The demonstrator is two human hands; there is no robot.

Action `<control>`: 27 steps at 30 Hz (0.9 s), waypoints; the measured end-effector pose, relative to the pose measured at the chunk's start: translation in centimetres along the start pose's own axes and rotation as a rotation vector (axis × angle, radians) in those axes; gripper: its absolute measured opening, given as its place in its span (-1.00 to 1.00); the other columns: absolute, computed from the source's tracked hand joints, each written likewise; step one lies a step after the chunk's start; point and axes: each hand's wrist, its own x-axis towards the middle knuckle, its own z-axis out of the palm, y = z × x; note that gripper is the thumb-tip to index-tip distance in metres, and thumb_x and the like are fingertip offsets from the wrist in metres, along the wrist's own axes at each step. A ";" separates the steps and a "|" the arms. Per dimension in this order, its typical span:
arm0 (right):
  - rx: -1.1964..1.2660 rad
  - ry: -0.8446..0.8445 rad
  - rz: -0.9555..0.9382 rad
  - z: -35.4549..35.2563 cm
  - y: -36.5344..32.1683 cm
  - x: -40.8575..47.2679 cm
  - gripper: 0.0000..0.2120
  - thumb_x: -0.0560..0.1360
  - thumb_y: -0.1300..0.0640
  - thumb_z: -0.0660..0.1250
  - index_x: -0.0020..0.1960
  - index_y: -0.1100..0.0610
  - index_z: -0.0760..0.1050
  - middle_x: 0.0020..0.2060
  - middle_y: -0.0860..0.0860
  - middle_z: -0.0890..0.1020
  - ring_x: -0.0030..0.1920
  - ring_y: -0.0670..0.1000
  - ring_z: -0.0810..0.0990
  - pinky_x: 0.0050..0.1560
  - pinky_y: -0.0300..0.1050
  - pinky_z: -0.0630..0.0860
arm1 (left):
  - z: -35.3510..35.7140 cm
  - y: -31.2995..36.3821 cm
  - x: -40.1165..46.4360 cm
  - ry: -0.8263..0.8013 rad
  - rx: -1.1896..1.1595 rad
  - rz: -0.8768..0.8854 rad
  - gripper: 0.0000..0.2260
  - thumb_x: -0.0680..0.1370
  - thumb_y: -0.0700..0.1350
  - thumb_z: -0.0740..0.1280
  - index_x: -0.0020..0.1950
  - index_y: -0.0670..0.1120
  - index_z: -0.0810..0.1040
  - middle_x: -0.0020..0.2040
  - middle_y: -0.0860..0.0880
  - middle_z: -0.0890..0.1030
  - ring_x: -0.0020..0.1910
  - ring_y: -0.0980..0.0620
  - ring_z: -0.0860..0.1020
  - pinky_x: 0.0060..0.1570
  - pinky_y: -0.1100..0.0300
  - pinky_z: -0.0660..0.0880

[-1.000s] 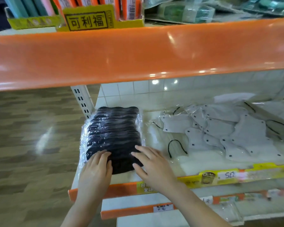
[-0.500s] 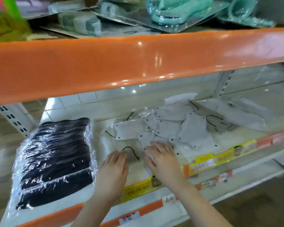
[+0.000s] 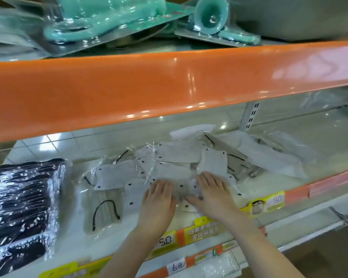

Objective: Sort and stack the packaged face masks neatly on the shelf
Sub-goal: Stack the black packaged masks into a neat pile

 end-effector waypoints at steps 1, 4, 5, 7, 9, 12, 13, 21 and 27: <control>0.006 0.004 -0.013 -0.1 0.9 0.2 -0.28 0.50 -0.35 0.12 0.48 0.08 0.16 0.49 0.03 0.16 0.50 0.06 0.05 0.43 -0.03 0.01 | 0.5 0.6 0.4 0.003 0.010 -0.006 -0.77 0.46 -0.11 0.22 0.07 -0.04 0.56 0.09 0.00 0.58 0.14 -0.08 0.55 -0.01 0.07 0.52; -0.027 -0.002 -0.014 -0.4 3.2 0.3 -0.20 0.39 -0.44 -0.02 0.41 0.09 0.29 0.45 0.05 0.26 0.48 0.09 0.16 0.42 0.00 0.11 | 1.8 2.3 1.5 -0.064 0.016 -0.080 -0.72 0.55 -0.05 0.20 0.24 -0.06 0.48 0.30 -0.02 0.45 0.36 -0.13 0.35 0.26 -0.06 0.31; -0.035 0.004 -0.017 -0.4 3.9 0.5 -0.20 0.36 -0.43 -0.03 0.35 0.10 0.38 0.39 0.07 0.36 0.44 0.12 0.26 0.38 0.04 0.22 | 2.0 2.8 1.7 -0.086 0.043 -0.102 -0.68 0.57 -0.01 0.17 0.28 -0.05 0.44 0.35 -0.03 0.39 0.40 -0.14 0.29 0.31 -0.09 0.23; -0.030 -0.007 0.006 -0.7 5.2 0.7 -0.28 0.34 -0.38 0.06 0.19 0.14 0.52 0.23 0.11 0.53 0.28 0.19 0.48 0.21 0.11 0.43 | 2.4 3.8 2.2 -0.174 0.103 -0.158 -0.59 0.61 0.08 0.10 0.42 -0.03 0.28 0.47 -0.06 0.21 0.49 -0.13 0.10 0.41 -0.08 0.05; -0.033 0.025 -0.016 -0.7 6.3 0.8 -0.27 0.37 -0.37 0.08 0.26 0.15 0.49 0.26 0.14 0.50 0.30 0.21 0.46 0.24 0.13 0.40 | 2.5 4.7 2.8 -0.228 0.123 -0.212 -0.53 0.62 0.14 0.06 0.48 -0.02 0.17 0.52 -0.09 0.09 0.52 -0.12 -0.01 0.45 -0.04 -0.05; -0.057 0.039 -0.024 -0.9 7.8 0.8 -0.20 0.40 -0.42 -0.11 0.43 0.06 0.29 0.41 0.06 0.29 0.45 0.13 0.21 0.40 0.04 0.14 | 2.7 5.7 3.7 -0.216 0.171 -0.252 -0.51 0.61 0.19 0.04 0.47 -0.02 0.15 0.49 -0.13 0.15 0.49 -0.16 0.08 0.44 -0.02 0.06; -0.052 0.070 -0.022 -1.0 8.1 0.9 -0.19 0.38 -0.41 -0.16 0.41 0.06 0.32 0.38 0.06 0.33 0.43 0.13 0.24 0.39 0.03 0.15 | 2.7 6.0 4.0 -0.223 0.181 -0.268 -0.49 0.60 0.20 0.05 0.46 -0.03 0.14 0.48 -0.14 0.16 0.47 -0.17 0.11 0.42 -0.03 0.09; -0.031 0.009 0.122 -2.1 10.9 2.3 -0.34 0.47 -0.30 0.01 0.40 0.11 0.28 0.35 0.07 0.32 0.39 0.13 0.24 0.39 0.02 0.16 | 2.5 7.0 5.2 -0.366 0.423 -0.251 -0.24 0.46 0.43 -0.06 0.50 -0.03 0.11 0.52 -0.24 0.08 0.48 -0.22 0.12 0.38 -0.03 0.16; -0.072 0.015 0.313 -3.2 12.5 2.8 -0.53 0.59 -0.08 0.07 0.39 0.17 0.25 0.32 0.12 0.35 0.33 0.16 0.29 0.29 0.02 0.24 | 1.4 8.1 6.0 -0.458 0.415 -0.430 -0.39 0.60 0.28 -0.08 0.52 -0.08 0.14 0.53 -0.20 0.13 0.52 -0.22 0.02 0.44 -0.16 -0.01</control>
